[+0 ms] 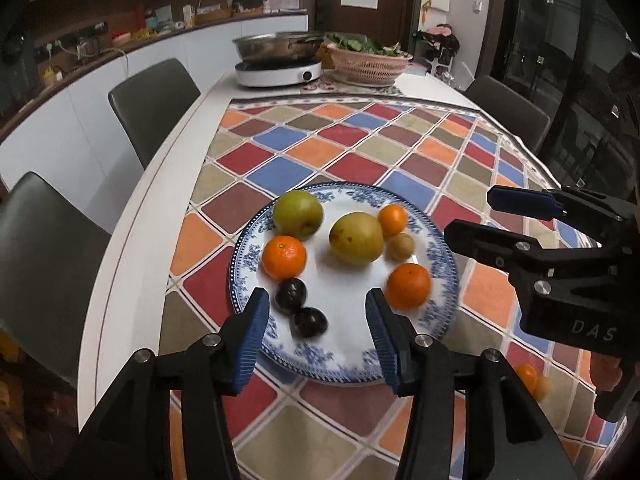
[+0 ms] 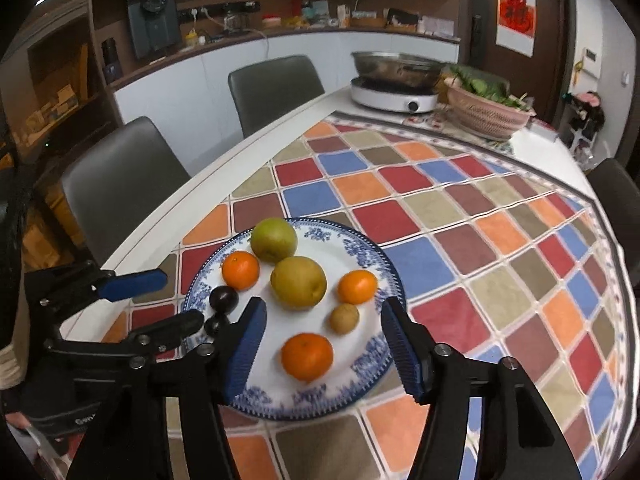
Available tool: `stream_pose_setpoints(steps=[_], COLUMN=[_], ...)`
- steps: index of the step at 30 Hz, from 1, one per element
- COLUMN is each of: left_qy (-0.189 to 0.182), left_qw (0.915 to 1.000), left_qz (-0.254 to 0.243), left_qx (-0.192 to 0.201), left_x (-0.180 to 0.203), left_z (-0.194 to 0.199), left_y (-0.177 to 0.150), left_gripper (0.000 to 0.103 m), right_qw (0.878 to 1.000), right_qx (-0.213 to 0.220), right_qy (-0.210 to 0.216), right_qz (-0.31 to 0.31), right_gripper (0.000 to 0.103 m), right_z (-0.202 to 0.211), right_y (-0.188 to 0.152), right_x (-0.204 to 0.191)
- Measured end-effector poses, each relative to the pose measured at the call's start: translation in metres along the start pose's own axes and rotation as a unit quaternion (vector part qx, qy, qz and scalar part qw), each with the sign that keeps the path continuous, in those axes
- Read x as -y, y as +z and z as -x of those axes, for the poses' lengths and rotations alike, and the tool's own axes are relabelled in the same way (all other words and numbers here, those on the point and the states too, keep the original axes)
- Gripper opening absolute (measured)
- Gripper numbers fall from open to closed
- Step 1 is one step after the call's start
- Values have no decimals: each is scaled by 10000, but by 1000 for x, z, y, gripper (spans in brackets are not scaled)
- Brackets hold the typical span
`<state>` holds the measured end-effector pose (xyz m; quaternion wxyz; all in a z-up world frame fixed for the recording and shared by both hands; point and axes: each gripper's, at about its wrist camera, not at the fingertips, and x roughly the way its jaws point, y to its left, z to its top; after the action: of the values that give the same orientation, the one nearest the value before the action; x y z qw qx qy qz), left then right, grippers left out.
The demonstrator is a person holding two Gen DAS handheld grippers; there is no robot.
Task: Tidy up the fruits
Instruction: 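Withdraw both tools toward the last orange and brown kiwi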
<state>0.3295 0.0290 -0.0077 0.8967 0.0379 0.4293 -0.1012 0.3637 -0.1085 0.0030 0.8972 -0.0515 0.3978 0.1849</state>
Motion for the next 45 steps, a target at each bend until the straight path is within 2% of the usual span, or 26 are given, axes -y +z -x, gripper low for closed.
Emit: stream_pose_setpoints(steps=[9, 20, 31, 45], left_qy=[44, 52, 20, -50], left_qw=[9990, 9979, 9990, 9999], left_qz=[-29, -8, 72, -87], left_qx=[455, 640, 440, -22], left_x=[29, 59, 76, 93], left_z=[56, 89, 92, 66], left_y=[-16, -40, -70, -99], left_gripper=[60, 62, 62, 62], right_qw=[9995, 9992, 9996, 9990], right_qx=[256, 352, 150, -361], right_qy=[-181, -171, -242, -239], right_qz=[37, -17, -61, -88], right_gripper=[62, 62, 62, 62], right_z=[56, 107, 121, 105], right_y=[-29, -68, -109, -147], right_x=[2, 5, 6, 14])
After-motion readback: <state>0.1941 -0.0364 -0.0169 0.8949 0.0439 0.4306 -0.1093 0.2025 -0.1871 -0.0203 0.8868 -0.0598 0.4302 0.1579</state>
